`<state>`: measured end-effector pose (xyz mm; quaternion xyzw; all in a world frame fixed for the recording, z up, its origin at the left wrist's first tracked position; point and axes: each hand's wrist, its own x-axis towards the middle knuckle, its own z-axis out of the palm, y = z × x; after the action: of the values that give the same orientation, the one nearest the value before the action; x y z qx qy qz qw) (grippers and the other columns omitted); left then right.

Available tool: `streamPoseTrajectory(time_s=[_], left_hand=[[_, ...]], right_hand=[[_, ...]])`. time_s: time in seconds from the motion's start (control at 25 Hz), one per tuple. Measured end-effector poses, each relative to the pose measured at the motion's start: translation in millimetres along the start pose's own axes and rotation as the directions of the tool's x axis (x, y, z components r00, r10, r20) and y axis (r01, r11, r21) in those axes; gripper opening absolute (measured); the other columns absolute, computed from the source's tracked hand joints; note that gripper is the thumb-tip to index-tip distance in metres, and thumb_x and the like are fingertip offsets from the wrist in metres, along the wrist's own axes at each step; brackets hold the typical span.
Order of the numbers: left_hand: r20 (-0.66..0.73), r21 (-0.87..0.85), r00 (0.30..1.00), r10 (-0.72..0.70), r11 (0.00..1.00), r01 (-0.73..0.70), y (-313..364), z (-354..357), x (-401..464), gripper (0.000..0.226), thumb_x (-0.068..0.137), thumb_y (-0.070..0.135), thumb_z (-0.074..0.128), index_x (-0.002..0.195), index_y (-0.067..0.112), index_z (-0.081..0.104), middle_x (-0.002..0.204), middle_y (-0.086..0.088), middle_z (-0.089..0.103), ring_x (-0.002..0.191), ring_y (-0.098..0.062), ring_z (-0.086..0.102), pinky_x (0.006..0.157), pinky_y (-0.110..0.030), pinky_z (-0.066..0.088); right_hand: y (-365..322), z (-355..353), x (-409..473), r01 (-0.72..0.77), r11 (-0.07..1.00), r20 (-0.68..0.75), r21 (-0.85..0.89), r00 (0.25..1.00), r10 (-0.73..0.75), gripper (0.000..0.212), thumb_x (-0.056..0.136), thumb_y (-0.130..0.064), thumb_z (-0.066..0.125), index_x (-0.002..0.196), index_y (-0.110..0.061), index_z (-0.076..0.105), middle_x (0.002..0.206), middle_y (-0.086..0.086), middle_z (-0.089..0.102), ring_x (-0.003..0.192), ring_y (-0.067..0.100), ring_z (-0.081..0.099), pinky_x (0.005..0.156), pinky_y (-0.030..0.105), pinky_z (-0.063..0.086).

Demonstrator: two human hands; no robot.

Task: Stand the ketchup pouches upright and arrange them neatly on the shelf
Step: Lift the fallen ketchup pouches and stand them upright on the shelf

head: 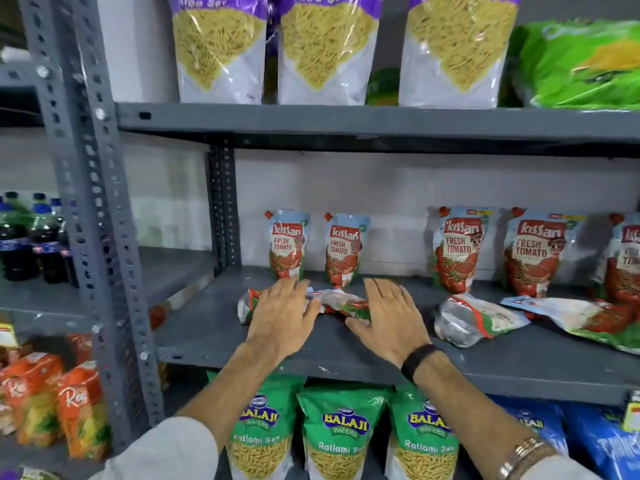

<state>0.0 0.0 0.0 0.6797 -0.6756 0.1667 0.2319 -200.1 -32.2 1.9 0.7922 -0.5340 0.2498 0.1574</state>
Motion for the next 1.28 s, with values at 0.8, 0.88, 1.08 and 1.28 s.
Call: streamPoseTrajectory(time_s=[0.8,0.88,1.08,1.28], left_hand=[[0.228,-0.214,0.949,0.219,0.962,-0.171,-2.5,25.4,20.1,0.049,0.094,0.053,0.048,0.131,0.024,0.061,0.133,0.003,0.064,0.128,-0.020,0.054,0.112,-0.037,0.036],[0.228,-0.346,0.968,0.109,0.938,-0.024,7.5,18.8,39.2,0.048,0.091,0.054,0.055,0.127,0.024,0.061,0.124,0.005,0.068,0.120,-0.022,0.061,0.102,-0.037,0.047],[0.410,-0.881,0.907,0.098,0.302,0.366,29.0,10.0,84.8,0.047,0.090,0.016,0.073,0.133,0.016,0.052,0.109,0.013,0.068,0.104,-0.004,0.065,0.084,-0.017,0.055],[0.303,-0.852,0.950,-0.079,0.423,0.307,36.9,29.1,102.0,0.061,0.077,0.001,0.083,0.128,0.020,0.054,0.125,-0.002,0.072,0.117,-0.019,0.067,0.100,-0.043,0.056]], right_hand=[[11.1,38.9,63.5,-0.121,0.968,-0.059,0.219,0.989,0.137,0.030,0.096,-0.042,0.053,0.102,-0.015,0.065,0.091,0.010,0.076,0.088,0.037,0.068,0.071,0.042,0.051],[22.2,29.3,75.1,-0.270,0.646,0.066,0.714,0.944,0.322,0.032,0.095,-0.043,0.059,0.105,-0.014,0.070,0.093,0.004,0.078,0.090,0.029,0.073,0.078,0.044,0.059],[30.2,15.2,80.2,-0.249,0.009,0.239,0.968,0.937,0.255,0.022,0.096,-0.013,0.064,0.114,-0.004,0.071,0.101,0.008,0.081,0.094,0.024,0.077,0.072,0.029,0.061],[45.7,31.6,83.1,-0.290,0.039,0.276,0.956,0.938,0.210,0.024,0.096,-0.006,0.062,0.119,-0.008,0.067,0.116,0.009,0.077,0.109,0.025,0.072,0.090,0.040,0.060]])
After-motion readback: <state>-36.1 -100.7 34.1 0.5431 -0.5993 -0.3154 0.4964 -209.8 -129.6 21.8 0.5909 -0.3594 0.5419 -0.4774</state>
